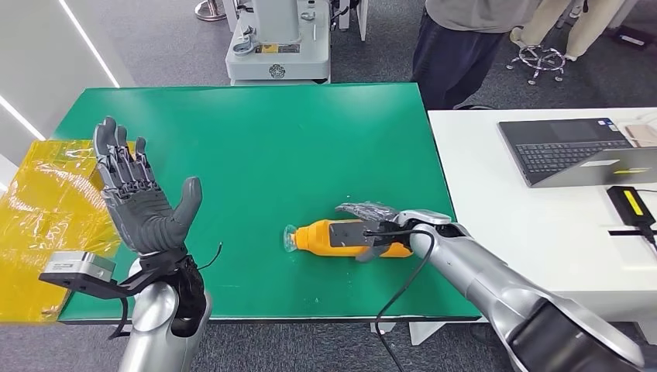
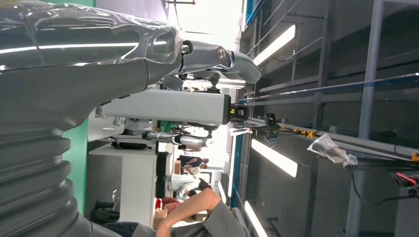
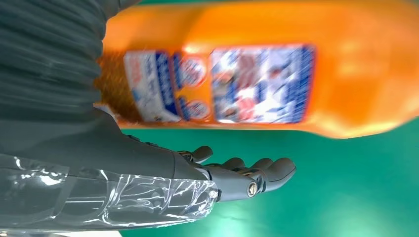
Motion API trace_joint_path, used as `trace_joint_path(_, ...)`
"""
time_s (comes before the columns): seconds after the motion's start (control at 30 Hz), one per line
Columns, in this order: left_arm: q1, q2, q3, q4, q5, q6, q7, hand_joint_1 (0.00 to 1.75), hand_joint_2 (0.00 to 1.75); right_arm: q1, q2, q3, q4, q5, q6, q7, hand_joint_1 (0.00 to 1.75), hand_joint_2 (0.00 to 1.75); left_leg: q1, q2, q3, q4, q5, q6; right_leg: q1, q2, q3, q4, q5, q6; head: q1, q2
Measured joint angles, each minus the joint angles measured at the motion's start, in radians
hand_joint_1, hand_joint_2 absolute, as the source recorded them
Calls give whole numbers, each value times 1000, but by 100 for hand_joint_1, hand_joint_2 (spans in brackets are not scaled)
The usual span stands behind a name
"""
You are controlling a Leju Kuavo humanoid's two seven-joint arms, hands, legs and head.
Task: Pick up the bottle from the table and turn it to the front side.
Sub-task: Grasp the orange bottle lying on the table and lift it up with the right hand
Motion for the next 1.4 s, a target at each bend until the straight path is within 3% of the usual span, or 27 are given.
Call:
trace_joint_path(0.47,2,3,0,0,0,0,-4,0,175,-7,-130,13,-95,9,18,61,0,175,0,0,0,0,0,0,0,0,0,0,0,0,0,0)
trace_joint_path(1.07,5,10,0,8,6,4,-22,0,175,-42,-210,53,-139,-33,30,91,0,175,0,0,0,0,0,0,0,0,0,0,0,0,0,0)
trace_joint_path(1.23,12,12,0,15,17,11,-37,0,175,-42,-212,69,-133,-49,8,79,0,175,0,0,0,0,0,0,0,0,0,0,0,0,0,0)
trace_joint_path(1.4,11,11,0,20,21,16,-40,0,175,-43,-174,81,-69,-68,14,50,0,175,0,0,0,0,0,0,0,0,0,0,0,0,0,0)
